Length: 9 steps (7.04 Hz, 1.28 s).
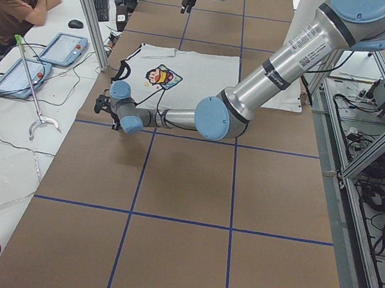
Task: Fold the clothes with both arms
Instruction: 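Raise the right gripper away while the left arm approaches the shirt shoulder, then fold the sleeve nearest the left gripper inward toward the shirt center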
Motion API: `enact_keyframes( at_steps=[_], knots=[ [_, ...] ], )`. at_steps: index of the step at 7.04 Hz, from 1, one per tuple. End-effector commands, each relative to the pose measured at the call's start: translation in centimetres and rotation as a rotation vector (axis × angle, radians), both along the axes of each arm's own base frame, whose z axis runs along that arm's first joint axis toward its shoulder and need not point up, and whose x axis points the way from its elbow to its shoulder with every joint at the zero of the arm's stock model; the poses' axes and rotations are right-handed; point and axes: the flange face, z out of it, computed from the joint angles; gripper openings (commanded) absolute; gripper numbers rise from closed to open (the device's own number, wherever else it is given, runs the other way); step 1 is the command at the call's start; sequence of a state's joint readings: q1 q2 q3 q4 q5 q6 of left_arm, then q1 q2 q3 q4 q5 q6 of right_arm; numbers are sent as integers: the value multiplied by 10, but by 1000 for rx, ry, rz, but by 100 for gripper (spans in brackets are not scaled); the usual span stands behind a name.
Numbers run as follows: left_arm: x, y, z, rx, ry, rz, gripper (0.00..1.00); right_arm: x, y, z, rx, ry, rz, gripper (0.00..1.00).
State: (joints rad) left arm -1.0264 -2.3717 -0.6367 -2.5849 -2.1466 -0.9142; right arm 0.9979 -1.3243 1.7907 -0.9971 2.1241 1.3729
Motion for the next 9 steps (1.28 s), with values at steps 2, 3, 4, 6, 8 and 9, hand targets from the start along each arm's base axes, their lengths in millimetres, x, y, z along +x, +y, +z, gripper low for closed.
enact_keyframes(
  at_steps=[2, 3, 4, 6, 8, 9],
  knots=[
    [1, -4, -38, 58, 42, -7, 0, 1, 0, 0, 0, 0, 2, 100],
    [1, 0, -65, 45, 90, -40, 0, 2, -1, 0, 0, 0, 3, 100],
    [17, 11, -101, 10, 127, -52, 0, 2, 1, 5, -7, 4, 2, 100],
    [95, 46, -183, -37, 124, -101, 0, 4, 0, 7, -10, 7, 6, 100],
    [134, 34, -201, -16, 78, -174, 0, 5, 2, 11, -15, 10, 6, 100],
    [140, 23, -198, -6, 55, -212, 0, 4, 1, 10, -15, 11, 6, 100]
  ],
)
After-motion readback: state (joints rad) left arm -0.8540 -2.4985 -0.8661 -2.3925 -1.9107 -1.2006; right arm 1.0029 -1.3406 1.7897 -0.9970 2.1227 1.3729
